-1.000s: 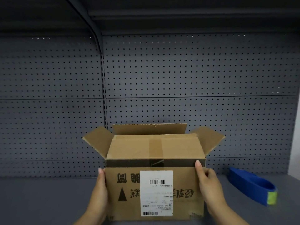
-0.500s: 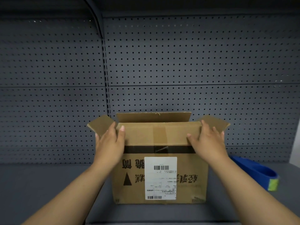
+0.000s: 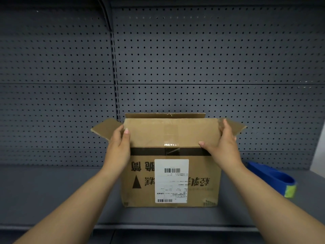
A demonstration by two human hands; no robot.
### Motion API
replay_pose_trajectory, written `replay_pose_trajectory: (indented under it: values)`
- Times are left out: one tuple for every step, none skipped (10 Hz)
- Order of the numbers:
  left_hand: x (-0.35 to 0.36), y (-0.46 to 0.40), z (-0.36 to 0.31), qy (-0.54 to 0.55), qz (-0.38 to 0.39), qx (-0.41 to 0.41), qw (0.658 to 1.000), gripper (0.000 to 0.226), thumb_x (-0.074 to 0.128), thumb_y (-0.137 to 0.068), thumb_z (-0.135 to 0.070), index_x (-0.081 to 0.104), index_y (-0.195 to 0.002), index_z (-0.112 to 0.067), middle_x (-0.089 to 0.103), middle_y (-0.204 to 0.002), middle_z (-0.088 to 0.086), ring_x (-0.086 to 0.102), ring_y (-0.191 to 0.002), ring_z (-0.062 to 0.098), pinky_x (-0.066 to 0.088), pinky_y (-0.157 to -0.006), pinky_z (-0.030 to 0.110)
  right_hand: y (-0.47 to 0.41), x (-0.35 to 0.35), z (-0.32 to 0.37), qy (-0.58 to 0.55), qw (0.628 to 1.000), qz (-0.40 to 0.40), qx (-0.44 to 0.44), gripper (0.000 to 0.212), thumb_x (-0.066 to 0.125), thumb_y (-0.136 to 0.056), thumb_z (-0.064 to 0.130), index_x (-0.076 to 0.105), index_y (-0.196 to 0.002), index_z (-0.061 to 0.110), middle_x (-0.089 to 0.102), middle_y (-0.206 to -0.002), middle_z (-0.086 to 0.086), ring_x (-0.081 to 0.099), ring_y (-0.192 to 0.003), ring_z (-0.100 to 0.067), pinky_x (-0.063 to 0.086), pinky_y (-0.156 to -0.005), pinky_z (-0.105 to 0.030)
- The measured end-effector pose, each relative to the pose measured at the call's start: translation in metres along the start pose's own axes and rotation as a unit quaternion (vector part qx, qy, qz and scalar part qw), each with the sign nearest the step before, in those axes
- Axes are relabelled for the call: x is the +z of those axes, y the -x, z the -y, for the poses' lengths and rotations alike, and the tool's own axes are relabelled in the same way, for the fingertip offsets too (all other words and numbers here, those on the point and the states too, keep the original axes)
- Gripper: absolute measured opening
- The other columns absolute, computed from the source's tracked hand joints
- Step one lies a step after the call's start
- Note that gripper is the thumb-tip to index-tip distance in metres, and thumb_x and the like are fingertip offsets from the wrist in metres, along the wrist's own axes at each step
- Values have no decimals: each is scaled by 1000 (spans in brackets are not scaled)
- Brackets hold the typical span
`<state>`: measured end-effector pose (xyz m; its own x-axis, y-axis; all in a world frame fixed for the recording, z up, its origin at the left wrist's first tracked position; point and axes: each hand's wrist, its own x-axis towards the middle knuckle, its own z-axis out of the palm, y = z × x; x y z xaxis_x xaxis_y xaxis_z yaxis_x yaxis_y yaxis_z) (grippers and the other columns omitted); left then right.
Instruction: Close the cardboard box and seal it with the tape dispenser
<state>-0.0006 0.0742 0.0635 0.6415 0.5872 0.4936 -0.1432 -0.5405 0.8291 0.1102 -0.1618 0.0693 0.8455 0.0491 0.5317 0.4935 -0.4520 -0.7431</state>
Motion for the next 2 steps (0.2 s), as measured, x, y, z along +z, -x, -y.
replay_pose_trajectory:
  values:
    - [0, -2, 0, -11, 6, -10, 1000, 48, 28, -99, -43, 31, -143, -24, 38, -145, 1, 31, -134, 20, 27, -108, 40, 2, -5, 1, 15, 998, 53, 11, 105, 75, -75, 32, 3, -150, 19, 29, -151, -5, 19, -140, -25, 23, -114, -47]
    - [-2, -4, -6, -71, -15, -15, 997, 48, 27, -100, -41, 33, -143, -20, 34, -148, 4, 22, -139, 24, 7, -116, 44, 6, -40, 27, 43, 995, 91, 7, 97, 70, -77, 41, 6, -150, 27, 27, -153, -1, 29, -138, -23, 32, -109, -46]
